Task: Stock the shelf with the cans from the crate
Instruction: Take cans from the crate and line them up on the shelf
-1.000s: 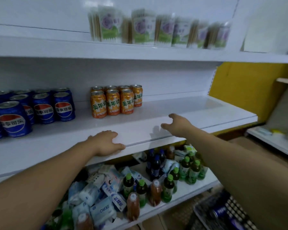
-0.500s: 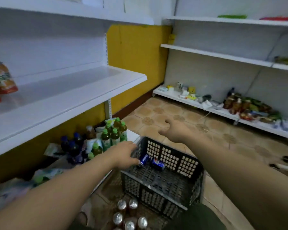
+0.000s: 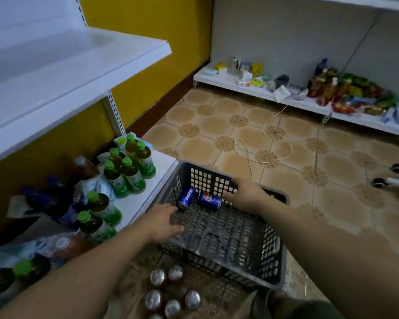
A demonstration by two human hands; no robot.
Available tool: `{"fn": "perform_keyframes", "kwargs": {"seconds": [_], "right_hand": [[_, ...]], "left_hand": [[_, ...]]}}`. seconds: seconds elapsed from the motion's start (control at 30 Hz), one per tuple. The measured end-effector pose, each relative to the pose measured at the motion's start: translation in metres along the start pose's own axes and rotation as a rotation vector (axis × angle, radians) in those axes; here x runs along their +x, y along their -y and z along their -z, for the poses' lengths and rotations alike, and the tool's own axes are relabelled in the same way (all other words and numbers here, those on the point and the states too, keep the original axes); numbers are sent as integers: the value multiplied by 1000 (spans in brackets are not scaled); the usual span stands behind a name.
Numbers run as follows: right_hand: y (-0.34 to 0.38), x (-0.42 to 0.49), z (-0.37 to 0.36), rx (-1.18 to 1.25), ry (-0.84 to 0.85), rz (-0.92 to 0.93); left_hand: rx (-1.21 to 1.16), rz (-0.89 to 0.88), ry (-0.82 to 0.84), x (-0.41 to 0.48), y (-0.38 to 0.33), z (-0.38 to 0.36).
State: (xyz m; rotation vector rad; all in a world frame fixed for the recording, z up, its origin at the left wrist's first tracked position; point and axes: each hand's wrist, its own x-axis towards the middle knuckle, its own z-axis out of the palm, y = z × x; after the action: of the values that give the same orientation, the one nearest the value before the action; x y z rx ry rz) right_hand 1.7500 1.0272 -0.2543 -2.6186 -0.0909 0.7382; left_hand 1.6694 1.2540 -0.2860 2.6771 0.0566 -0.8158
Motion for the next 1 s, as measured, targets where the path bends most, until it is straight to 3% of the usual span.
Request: {"fn": "perform_keyframes", "kwargs": {"seconds": [0.33,0.67,0.87,1.0], "right_hand": [[-31,169,-66,-17,113,-48],[-91,315,-188,-72,208,-116],[-120,329,-241,-281,11,-55],[-110,346,-250,-212,-32,-38]], "left_hand": [[-475,150,178,184,11,-75],[-688,341,291,326,60,-174],[-757,394,264,364,90,-216],[-748,391,288,362,83,-221]]}}
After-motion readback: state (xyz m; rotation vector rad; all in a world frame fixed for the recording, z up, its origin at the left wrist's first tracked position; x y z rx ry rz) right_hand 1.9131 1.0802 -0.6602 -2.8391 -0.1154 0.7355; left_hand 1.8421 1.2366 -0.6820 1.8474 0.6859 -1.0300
